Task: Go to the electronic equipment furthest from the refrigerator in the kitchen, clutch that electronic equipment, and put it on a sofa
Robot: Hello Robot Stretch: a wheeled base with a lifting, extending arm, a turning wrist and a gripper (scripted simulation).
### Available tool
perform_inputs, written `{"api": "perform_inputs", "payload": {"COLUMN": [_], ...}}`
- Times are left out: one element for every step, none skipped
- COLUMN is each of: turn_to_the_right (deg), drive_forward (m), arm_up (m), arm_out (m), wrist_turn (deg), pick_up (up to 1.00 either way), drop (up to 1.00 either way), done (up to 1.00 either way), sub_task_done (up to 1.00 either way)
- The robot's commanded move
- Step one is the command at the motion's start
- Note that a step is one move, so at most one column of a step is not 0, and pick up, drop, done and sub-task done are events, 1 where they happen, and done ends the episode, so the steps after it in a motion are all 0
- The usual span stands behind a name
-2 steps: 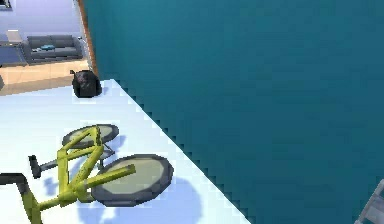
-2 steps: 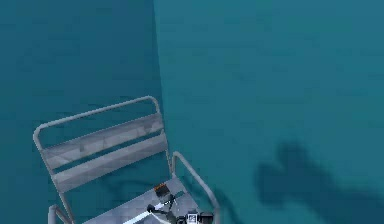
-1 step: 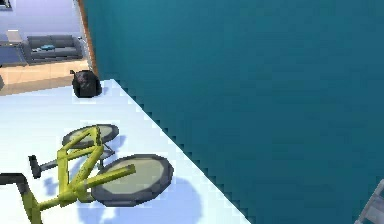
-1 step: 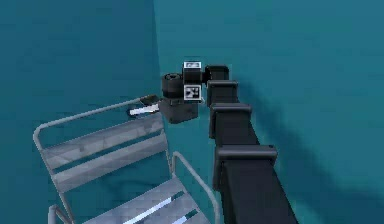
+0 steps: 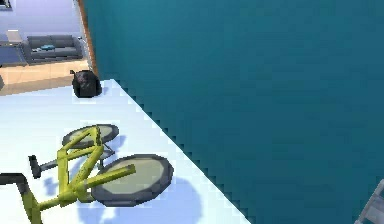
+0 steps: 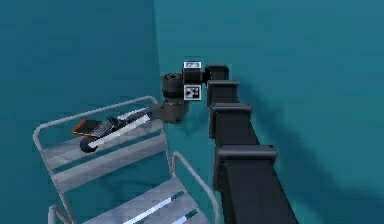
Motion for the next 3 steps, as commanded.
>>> {"api": "perform_inputs", "payload": {"turn_to_the_right": [0.0, 0.0, 0.0], "drive_forward": [0.0, 0.0, 0.0], "arm_up": [0.0, 0.0, 0.0], "arm_out": [0.0, 0.0, -0.24], "wrist_turn": [-45.0, -9.0, 0.0], "pick_up": [0.0, 0.0, 0.0], "drop": [0.0, 0.0, 0.0], "done": [0.0, 0.0, 0.0], "sub_task_done": [0.0, 0.0, 0.0]}}
